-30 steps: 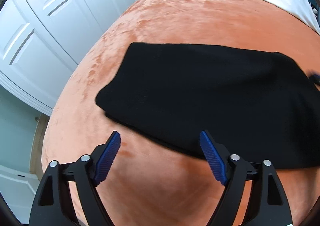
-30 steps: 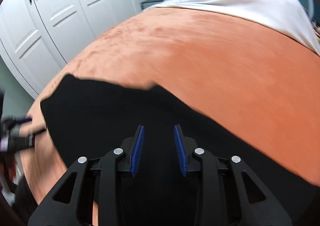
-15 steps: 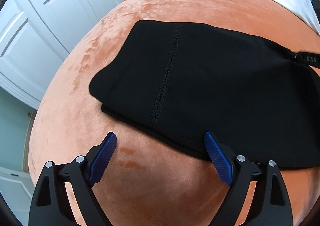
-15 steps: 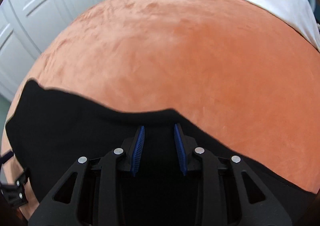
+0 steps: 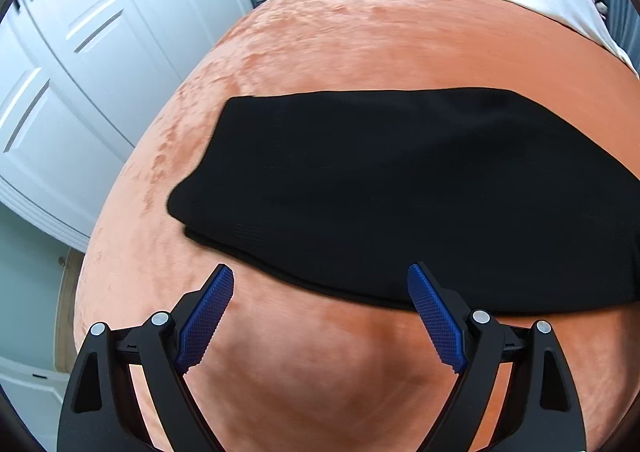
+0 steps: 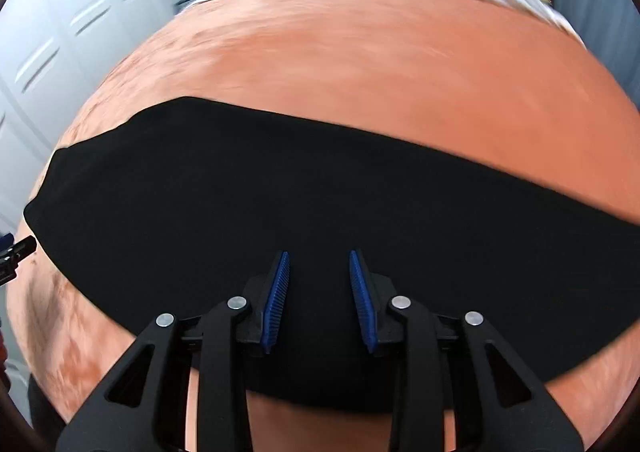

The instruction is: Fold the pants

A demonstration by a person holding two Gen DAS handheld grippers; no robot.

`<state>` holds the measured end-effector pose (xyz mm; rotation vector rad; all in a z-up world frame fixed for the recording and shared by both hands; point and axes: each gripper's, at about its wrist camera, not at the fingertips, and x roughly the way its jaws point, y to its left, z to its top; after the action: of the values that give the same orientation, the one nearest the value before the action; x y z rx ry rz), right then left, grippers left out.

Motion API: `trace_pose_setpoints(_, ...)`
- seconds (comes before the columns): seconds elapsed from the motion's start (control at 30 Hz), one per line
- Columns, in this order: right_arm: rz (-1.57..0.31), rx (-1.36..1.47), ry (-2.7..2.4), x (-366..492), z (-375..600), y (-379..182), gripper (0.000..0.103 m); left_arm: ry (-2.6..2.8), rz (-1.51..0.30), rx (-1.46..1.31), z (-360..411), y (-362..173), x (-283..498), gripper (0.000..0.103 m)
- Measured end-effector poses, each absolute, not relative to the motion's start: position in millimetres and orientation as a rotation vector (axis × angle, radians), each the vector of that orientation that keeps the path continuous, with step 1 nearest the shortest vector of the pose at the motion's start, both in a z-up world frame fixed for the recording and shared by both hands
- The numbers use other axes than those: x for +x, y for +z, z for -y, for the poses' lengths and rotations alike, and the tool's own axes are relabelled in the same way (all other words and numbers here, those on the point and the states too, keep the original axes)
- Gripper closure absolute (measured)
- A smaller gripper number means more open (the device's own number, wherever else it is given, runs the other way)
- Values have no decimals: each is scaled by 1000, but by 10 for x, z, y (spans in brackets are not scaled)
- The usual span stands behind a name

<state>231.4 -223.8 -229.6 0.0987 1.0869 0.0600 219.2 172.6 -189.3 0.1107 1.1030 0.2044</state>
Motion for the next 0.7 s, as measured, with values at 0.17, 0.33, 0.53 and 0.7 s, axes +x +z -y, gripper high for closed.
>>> trace_pose_setpoints(0.17,-1046,171,-102,1800,3268,-2149,74,177,-1096,170,-1316,-1833,2222,17)
trace_pose_setpoints(0.33,-1094,214,-244,1467,4174,-2302,75,146,-1101,217,-838,-1797,2212,17)
trace_pose_setpoints(0.53,-993,317,-335,1300,4935,-2153,73,112,-1094,276,-317,-1824,2157,17)
trace_pose_setpoints(0.7,-998,406,-361,1243,5575,-2398,85,74,-1088,326,46,-1847,2125,17)
